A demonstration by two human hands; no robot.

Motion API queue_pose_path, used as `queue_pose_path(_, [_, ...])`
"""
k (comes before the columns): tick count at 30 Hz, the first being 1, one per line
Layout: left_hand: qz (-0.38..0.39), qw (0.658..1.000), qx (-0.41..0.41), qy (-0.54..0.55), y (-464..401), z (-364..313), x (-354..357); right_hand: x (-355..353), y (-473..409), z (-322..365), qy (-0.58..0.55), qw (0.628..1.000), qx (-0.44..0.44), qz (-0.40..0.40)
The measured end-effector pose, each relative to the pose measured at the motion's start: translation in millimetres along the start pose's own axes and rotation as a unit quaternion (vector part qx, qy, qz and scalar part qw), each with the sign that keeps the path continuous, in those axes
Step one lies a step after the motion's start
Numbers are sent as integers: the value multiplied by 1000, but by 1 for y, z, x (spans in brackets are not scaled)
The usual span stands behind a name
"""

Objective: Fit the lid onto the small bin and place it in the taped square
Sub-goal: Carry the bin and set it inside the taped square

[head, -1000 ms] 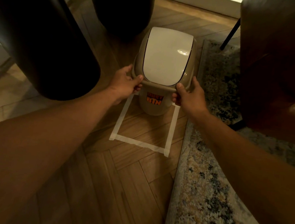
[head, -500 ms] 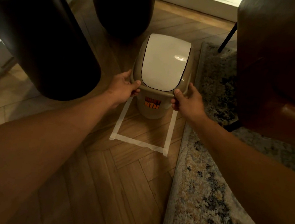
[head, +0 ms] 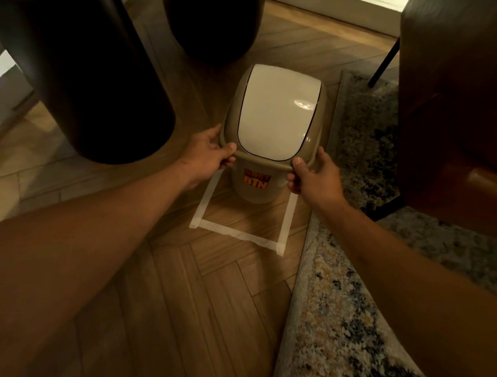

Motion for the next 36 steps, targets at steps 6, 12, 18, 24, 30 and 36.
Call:
queue_pose_path(6, [5, 1000, 6, -5, 21, 1, -7, -3, 18, -2, 13, 1000, 15, -10])
queue_pose_path(12, [13, 1000, 16, -12, 35, 7, -15, -6, 41, -8, 10, 1000, 15, -14])
queue_pose_path(18, [13, 1000, 2, -13, 41, 16, -20, -6, 59, -16, -11, 1000, 10, -23])
queue_pose_path(24, [30, 997, 31, -69, 42, 21, -21, -15, 63, -14, 105, 992, -51, -41])
queue_pose_path(30, [8, 987, 90, -134, 36, 12, -21, -31, 46, 2, 286, 941, -177, -44])
queue_pose_path(36, [47, 982, 150, -102, 46, 6, -9, -10, 52, 10, 203, 950, -227, 72])
Point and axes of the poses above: each hand's wrist, its own y-axis away from the middle knuckle, its own x-axis out of the palm, z = x × y, the point moved 4 cm from there along -y, towards the middle knuckle, and after that the axes turned 13 degrees about -z, right-handed, at the moved point
